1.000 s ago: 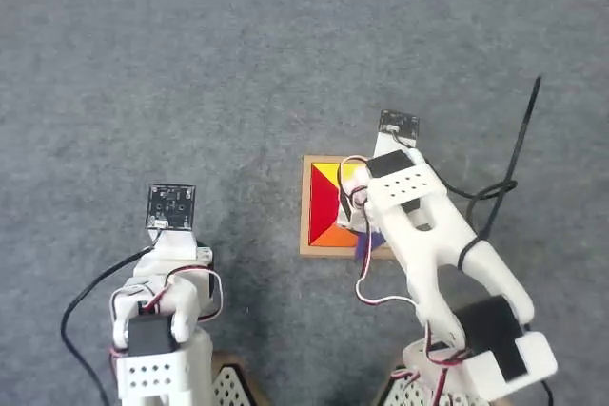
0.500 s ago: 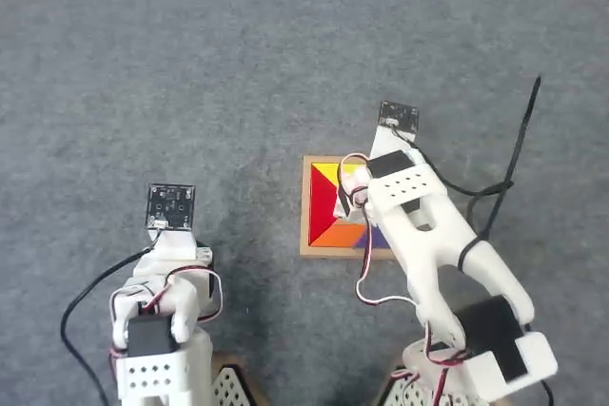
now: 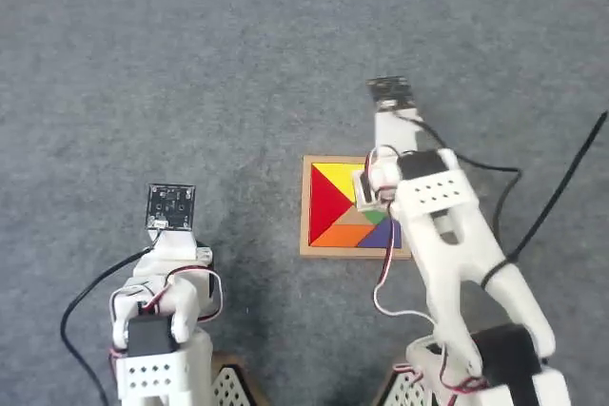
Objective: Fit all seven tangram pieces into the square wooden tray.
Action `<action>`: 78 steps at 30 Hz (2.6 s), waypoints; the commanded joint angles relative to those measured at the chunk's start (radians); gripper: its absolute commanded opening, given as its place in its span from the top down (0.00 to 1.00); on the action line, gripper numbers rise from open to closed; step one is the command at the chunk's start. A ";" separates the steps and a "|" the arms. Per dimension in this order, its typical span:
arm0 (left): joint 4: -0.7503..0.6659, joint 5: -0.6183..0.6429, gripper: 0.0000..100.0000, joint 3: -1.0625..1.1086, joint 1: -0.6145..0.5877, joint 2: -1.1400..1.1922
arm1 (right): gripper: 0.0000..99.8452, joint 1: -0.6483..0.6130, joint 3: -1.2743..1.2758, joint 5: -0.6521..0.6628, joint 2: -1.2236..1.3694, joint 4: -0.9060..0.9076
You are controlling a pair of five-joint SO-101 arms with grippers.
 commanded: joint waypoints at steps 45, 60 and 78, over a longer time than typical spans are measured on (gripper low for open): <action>0.003 0.017 0.98 -0.013 -0.002 -0.018 | 0.99 0.016 0.667 0.376 -0.677 -0.401; 0.003 0.017 0.98 -0.013 -0.002 -0.018 | 0.99 0.022 0.763 0.247 -1.079 -0.288; 0.003 0.017 0.98 -0.013 -0.002 -0.018 | 0.99 0.127 1.033 0.249 -1.481 -0.113</action>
